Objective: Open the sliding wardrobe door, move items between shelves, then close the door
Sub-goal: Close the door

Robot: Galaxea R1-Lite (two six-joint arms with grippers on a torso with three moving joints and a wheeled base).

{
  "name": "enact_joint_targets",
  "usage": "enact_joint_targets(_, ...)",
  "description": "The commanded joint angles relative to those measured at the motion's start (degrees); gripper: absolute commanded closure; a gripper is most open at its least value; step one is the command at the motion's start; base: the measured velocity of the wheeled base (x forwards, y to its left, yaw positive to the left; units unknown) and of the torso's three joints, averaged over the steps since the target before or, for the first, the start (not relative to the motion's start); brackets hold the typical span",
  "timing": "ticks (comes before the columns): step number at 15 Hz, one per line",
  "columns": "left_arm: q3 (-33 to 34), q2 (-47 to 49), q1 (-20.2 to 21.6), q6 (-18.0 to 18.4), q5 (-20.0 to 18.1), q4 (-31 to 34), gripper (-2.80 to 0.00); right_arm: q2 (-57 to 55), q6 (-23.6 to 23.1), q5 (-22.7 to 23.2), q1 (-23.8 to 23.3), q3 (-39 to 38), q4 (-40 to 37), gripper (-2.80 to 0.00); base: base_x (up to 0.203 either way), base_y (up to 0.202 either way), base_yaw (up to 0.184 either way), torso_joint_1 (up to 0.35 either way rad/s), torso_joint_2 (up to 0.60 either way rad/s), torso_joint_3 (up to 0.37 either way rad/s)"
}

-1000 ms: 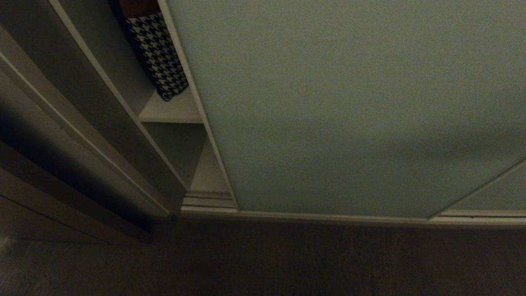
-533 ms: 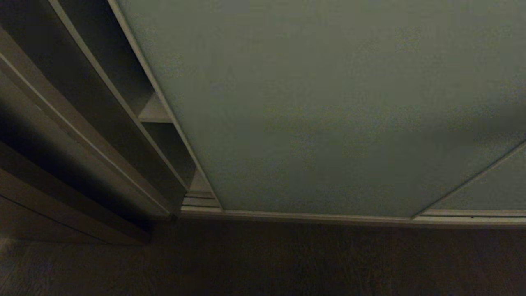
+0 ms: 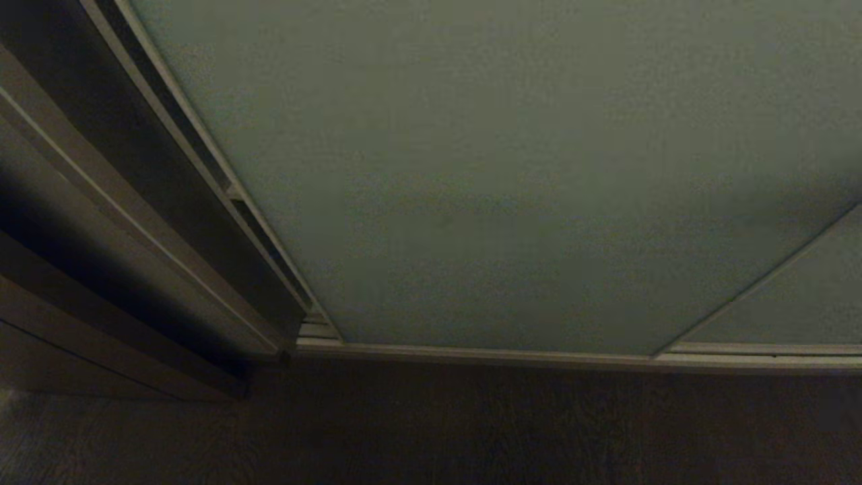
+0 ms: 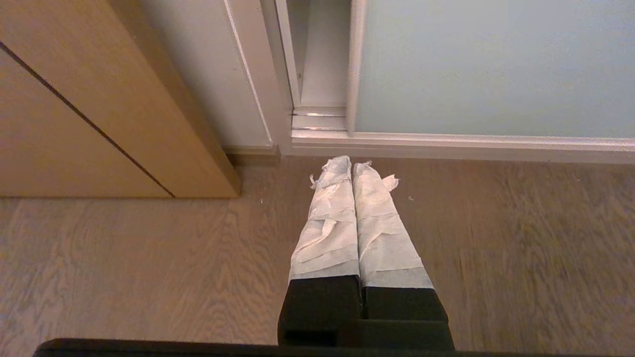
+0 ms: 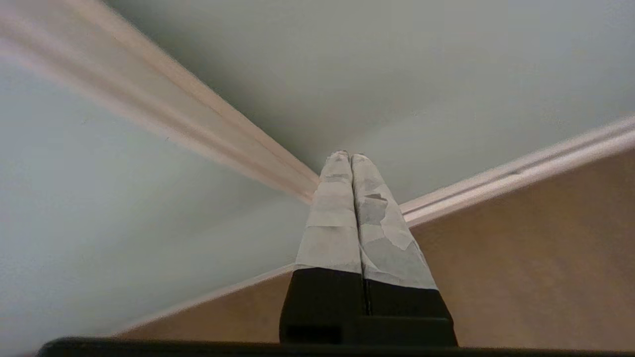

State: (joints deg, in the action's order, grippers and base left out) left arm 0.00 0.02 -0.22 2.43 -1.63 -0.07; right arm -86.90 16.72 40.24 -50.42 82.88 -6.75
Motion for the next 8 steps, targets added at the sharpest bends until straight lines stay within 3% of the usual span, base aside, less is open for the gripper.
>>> enact_joint_targets(1, 0.0, -0.02, -0.04, 0.04, -0.04, -0.01, 0.0, -2.18, 0.66, 0.19, 2.43, 1.08, -0.03, 0.0, 0.0, 0.0, 0.0, 0.0, 0.0, 0.0)
enact_joint_targets(4, 0.0, -0.02, 0.04, 0.04, -0.04, -0.01, 0.0, -4.23, 3.39, 0.12, 4.22, 3.91, -0.01, 0.0, 0.0, 0.0, 0.0, 0.0, 0.0, 0.0)
enact_joint_targets(8, 0.0, -0.02, 0.04, 0.04, -0.04, -0.01, 0.0, -5.73, 3.5, -0.06, 7.42, 4.48, -0.01, 0.0, 0.0, 0.0, 0.0, 0.0, 0.0, 0.0)
